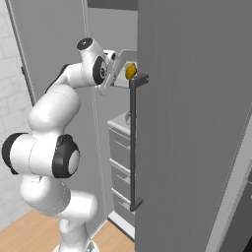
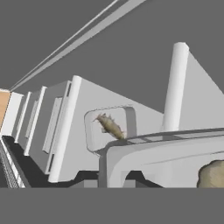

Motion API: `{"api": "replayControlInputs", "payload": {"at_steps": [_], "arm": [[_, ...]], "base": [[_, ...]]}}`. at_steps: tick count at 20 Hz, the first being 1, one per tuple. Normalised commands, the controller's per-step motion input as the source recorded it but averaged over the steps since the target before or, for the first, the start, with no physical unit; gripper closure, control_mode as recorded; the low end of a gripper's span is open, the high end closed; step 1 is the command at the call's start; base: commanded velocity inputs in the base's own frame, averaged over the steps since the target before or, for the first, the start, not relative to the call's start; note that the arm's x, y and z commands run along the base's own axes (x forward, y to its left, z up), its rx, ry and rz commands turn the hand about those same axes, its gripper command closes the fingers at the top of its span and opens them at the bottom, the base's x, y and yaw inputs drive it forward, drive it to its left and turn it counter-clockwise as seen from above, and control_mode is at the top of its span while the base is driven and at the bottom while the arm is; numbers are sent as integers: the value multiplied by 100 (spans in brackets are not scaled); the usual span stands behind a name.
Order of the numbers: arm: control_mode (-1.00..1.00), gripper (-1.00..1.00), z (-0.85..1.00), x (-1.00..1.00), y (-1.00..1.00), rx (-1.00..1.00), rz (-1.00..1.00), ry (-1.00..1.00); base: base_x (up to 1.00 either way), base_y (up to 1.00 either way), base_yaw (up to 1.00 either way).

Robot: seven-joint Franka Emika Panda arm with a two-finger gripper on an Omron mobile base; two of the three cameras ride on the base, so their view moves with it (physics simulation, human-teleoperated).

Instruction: Take the meat container that has the fish and place it on the second highest rack of the freezer. Then take the vegetable container that has the garlic and lemon and place it on the highest rack of the freezer.

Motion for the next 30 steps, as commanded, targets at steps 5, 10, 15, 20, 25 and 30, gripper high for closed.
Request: {"api": "replayControlInputs", "payload": {"at_steps": [5,10,15,20,25,30], "arm": [[-100,100,4,66,-9,0,0,0],[-100,100,20,67,-27,0,0,0],[-100,100,5,66,-36,0,0,0],[-100,100,0,68,-32,0,0,0],[-100,100,-2,57,-9,0,0,6],[-100,-100,-33,9,-2,0,0,2]], "base": [[0,0,0],[0,0,0],[0,0,0],[0,0,0],[0,0,0],[0,0,0]]}}
